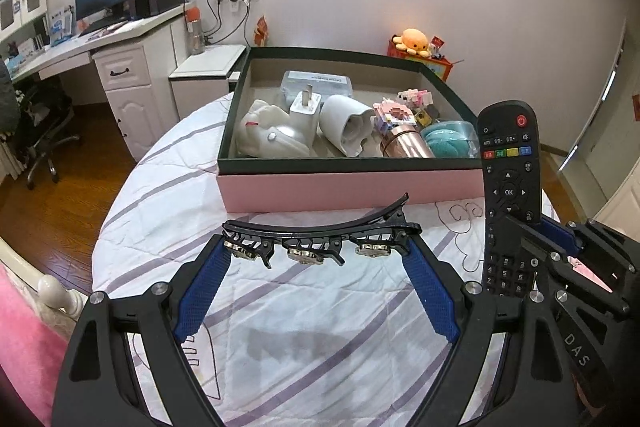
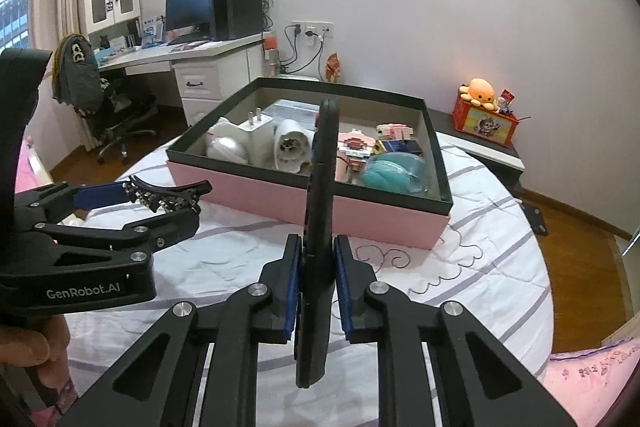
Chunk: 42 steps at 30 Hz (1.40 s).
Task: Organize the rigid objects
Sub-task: 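Carry the hair clip and remote into the pink box and release both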
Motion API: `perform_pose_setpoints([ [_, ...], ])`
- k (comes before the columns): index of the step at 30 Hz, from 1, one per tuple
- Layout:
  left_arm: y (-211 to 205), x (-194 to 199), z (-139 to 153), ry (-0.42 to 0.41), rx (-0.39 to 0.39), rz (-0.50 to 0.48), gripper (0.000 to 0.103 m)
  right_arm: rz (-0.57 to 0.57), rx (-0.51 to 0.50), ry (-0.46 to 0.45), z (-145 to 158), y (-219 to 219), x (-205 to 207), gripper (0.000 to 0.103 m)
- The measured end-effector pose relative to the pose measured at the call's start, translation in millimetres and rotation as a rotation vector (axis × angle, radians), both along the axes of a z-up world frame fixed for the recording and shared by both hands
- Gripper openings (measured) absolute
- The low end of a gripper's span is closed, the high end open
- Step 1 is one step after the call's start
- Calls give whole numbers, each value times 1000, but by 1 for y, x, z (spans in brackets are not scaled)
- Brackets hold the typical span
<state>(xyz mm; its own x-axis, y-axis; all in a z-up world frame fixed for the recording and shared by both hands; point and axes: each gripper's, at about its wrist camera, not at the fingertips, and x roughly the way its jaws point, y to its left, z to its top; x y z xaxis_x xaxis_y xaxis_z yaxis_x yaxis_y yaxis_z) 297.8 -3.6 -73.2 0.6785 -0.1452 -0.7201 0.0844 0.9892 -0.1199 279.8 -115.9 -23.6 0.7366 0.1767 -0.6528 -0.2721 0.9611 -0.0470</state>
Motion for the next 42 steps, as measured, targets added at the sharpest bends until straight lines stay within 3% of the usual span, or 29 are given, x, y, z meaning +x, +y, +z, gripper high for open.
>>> perform_pose_setpoints([
  [6,1,-2,8,-19,0,1,88,6,6,-14,8,2,-3,17],
  [12,1,8,36,-72,14,6,88,14,31,-45,26,2,4,17],
  [19,4,44,68,-131,31,22,88,16,71,-92,55,-6,36,17],
  [24,0,91,77,-134,41,24,88,13,87,-103,69,-13,81,17],
  [30,-9,154,63,-86,60,13,88,17,110,-45,56,-16,149,17],
  [35,-15,200,33,-2,83,9,89,22,158,91,23,-18,202,17],
  [42,-22,228,-11,135,113,-1,89,19,136,231,-18,-16,232,18],
])
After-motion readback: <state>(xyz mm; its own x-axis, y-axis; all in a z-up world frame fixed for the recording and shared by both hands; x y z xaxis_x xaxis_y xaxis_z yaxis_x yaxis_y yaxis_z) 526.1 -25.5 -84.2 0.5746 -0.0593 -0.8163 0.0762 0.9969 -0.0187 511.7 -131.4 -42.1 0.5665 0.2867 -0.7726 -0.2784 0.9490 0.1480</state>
